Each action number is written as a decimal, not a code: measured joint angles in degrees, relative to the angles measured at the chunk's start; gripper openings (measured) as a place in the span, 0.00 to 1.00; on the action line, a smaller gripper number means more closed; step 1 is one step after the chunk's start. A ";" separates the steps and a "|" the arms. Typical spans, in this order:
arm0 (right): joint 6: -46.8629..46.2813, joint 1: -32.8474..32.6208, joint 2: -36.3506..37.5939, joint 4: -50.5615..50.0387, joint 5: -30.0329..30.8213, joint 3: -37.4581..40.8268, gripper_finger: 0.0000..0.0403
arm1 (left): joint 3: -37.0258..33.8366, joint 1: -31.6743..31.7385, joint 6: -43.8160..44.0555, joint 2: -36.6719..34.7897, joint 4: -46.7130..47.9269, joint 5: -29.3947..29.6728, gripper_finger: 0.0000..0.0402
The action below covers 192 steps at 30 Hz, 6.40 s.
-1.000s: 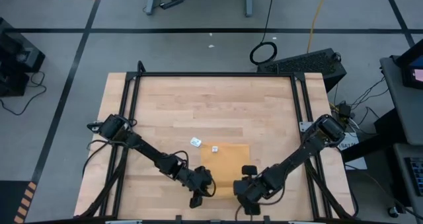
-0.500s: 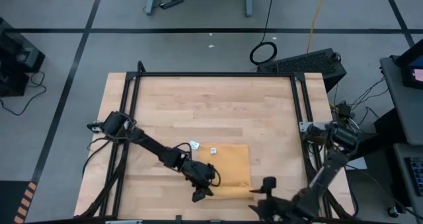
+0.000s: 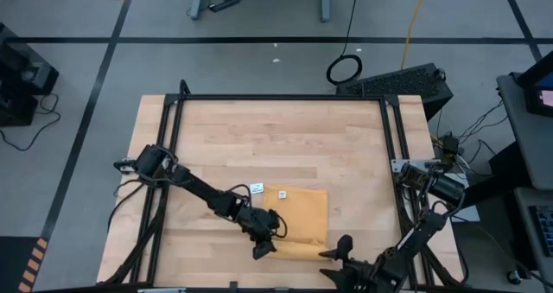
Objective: Roll towel into tight, uniform cylinder
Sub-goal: Roll the orange towel
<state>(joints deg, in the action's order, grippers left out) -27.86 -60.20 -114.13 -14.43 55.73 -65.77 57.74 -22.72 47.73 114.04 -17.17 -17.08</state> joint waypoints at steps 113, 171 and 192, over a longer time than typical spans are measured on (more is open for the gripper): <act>-9.60 -5.34 8.25 17.22 0.48 15.49 0.78 | -0.02 -8.86 -1.09 6.21 -20.84 25.19 0.17; -37.48 6.68 4.33 20.67 -17.87 15.40 0.02 | 0.02 -3.93 -9.32 -3.20 -0.08 -4.01 0.73; -37.35 17.14 6.53 20.73 -30.90 15.42 0.02 | 0.08 -21.90 -24.64 -8.60 6.69 50.36 0.73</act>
<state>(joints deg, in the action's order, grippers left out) -65.21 -43.07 -107.59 6.30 24.83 -50.35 57.81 -44.62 23.09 105.44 -10.48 33.28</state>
